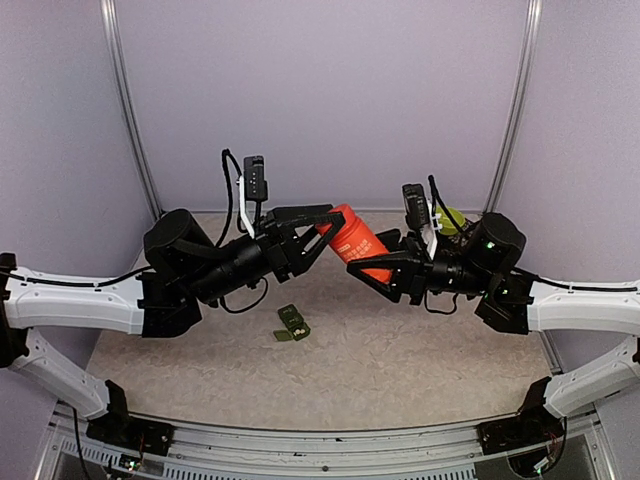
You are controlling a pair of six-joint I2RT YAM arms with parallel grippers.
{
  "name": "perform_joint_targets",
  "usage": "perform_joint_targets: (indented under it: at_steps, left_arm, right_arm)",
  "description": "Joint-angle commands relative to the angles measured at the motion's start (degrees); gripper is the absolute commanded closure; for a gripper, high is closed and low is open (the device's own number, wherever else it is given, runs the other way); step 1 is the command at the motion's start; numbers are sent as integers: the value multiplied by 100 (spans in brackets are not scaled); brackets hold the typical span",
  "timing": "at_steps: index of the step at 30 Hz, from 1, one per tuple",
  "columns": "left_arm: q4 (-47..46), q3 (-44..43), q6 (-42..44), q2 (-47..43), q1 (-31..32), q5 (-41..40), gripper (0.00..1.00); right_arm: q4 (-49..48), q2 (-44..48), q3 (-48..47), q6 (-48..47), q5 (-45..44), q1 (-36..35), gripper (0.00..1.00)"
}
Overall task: Sort the pills into containers
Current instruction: Close the lid of the pill bottle.
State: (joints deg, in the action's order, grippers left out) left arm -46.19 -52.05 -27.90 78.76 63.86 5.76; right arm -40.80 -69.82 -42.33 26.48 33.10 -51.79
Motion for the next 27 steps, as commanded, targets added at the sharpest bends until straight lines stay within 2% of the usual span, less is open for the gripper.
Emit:
perform_joint_targets:
  at_steps: [1, 10, 12, 14, 16, 17, 20, 27]
  left_arm:
    - [805, 212, 419, 83, 364, 1290, 46]
    - [959, 266, 567, 16, 11, 2019, 39]
    - [1051, 273, 564, -59, -93, 1979, 33]
    - [1212, 294, 583, -185, -193, 1808, 23]
    - [1353, 360, 584, -366, -260, 1582, 5]
    - [1429, 389, 603, -463, -286, 1498, 2]
    - [1813, 417, 662, -768, -314, 1320, 1]
    - [2974, 409, 2074, -1614, -364, 1391, 1]
  right_arm:
    - [-650, 72, -90, 417, -15, 2, 100]
    - [-1593, -179, -26, 1170, 1091, 213, 100]
    - [-1585, -282, -103, 1214, 1294, 213, 100]
    - [-1536, -311, -83, 1187, 1318, 218, 100]
    - [-1325, -289, -57, 1033, 1252, 215, 100]
    - [-1204, -268, -45, 939, 1225, 221, 100]
    - [-729, -155, -60, 496, 1105, 225, 100]
    - [1069, 127, -425, -557, 1090, 285, 100]
